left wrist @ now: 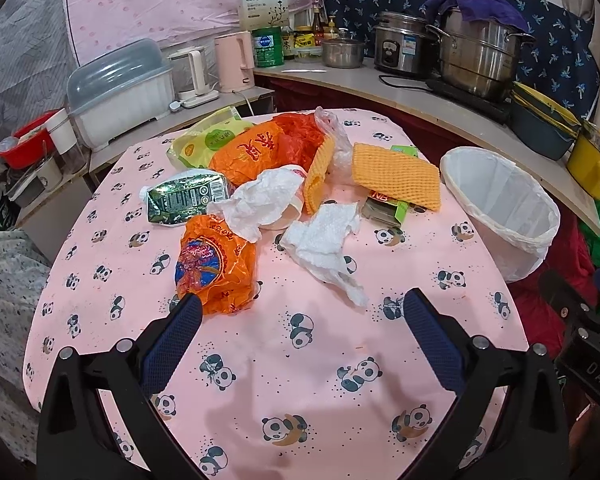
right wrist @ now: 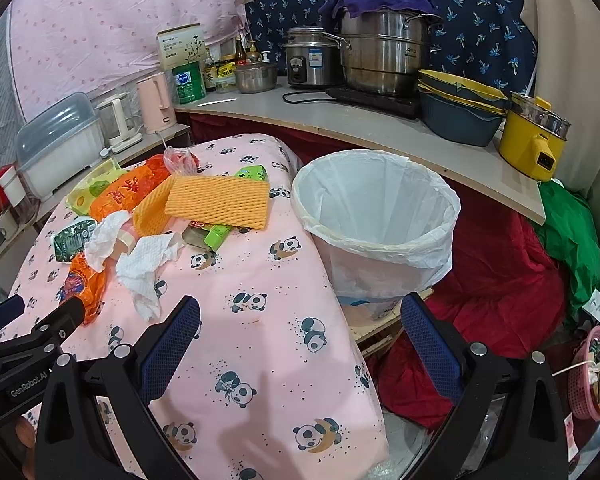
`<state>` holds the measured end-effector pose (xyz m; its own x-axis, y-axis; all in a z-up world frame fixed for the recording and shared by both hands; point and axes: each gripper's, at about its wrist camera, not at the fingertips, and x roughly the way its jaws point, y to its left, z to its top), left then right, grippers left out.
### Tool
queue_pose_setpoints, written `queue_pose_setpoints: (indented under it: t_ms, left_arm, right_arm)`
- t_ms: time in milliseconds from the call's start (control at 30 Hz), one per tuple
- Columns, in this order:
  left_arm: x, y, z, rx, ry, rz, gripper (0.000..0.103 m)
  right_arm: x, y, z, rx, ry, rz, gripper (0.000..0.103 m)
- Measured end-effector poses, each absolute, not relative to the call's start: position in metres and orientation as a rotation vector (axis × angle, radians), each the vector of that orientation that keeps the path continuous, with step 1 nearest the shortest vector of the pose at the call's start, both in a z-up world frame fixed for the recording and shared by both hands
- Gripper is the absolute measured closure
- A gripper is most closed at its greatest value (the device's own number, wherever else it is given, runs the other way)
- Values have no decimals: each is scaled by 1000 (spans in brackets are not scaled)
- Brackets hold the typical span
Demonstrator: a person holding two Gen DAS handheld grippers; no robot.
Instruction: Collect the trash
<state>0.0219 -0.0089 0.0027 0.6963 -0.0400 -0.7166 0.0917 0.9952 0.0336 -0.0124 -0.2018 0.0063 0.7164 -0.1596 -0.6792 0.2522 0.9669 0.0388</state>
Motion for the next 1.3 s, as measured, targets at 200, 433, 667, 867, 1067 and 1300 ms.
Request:
queue_pose_setpoints:
  t_ms: [200, 433, 667, 867, 1067, 1300]
  left_arm:
    - [22, -12, 2, 76, 801, -89, 7]
    - [23, -13, 2, 80, 808, -95, 7]
    - [30, -4, -2, 77, 816, -86, 7]
    - [50, 30, -17, 45, 847, -33, 7]
    - [73, 55, -35, 25, 886, -39, 7]
    - [110, 76, -61, -37, 971, -62, 7]
  right_arm:
    - [-13, -203, 7, 135, 739, -232, 7]
    - [-13, -205, 8, 139, 739, -234, 7]
    - [-5, -208, 4, 154, 750, -236, 7]
    - [13, -195, 0, 140, 765, -220, 7]
    - [35, -177, -13, 116, 800, -206, 7]
    - [66, -155, -26, 120, 837, -155, 7]
